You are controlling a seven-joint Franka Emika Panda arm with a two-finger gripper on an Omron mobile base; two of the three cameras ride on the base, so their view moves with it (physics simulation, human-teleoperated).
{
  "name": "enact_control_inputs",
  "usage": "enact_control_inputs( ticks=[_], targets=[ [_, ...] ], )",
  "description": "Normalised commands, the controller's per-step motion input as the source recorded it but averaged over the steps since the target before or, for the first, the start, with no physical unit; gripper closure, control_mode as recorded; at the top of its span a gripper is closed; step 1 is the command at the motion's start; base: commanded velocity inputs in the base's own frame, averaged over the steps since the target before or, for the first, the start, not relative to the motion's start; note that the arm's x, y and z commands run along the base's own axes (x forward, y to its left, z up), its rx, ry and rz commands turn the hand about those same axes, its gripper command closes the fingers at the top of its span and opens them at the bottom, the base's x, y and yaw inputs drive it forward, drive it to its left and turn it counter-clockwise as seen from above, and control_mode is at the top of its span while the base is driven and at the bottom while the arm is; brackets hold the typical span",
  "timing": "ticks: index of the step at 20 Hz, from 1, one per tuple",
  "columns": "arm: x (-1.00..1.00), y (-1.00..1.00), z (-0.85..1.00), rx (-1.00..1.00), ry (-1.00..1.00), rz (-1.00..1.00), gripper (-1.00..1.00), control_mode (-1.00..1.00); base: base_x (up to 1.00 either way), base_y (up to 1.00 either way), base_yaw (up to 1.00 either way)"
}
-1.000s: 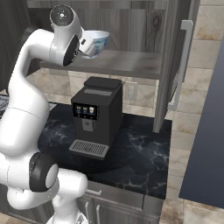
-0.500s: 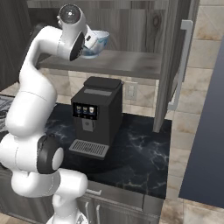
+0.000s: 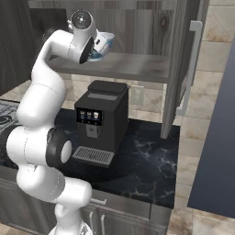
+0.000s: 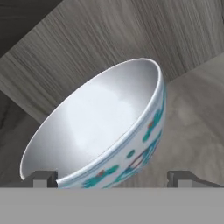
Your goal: Pick up the bowls from the cabinet and place each bowl in front of a stool on the dining counter.
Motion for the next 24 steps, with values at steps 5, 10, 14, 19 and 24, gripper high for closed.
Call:
enact_control_inputs(
  ticks=[5, 10, 14, 19, 24],
  targets=[
    [0.5, 0.0, 0.0, 0.0, 0.0, -0.02, -1.0, -1.0, 0.0, 0.0, 0.0],
    [0.38, 0.0, 0.0, 0.0, 0.0, -0.04, -1.0, -1.0, 0.0, 0.0, 0.0],
    [0.27, 0.0, 0.0, 0.0, 0.01, -0.05, -1.0, -1.0, 0.0, 0.0, 0.0],
    [0.15, 0.0, -0.07, 0.0, 0.08, -0.07, -1.0, -1.0, 0.0, 0.0, 0.0],
    [0.12, 0.0, -0.2, -0.02, 0.12, -0.05, -1.0, -1.0, 0.0, 0.0, 0.0]
  ],
)
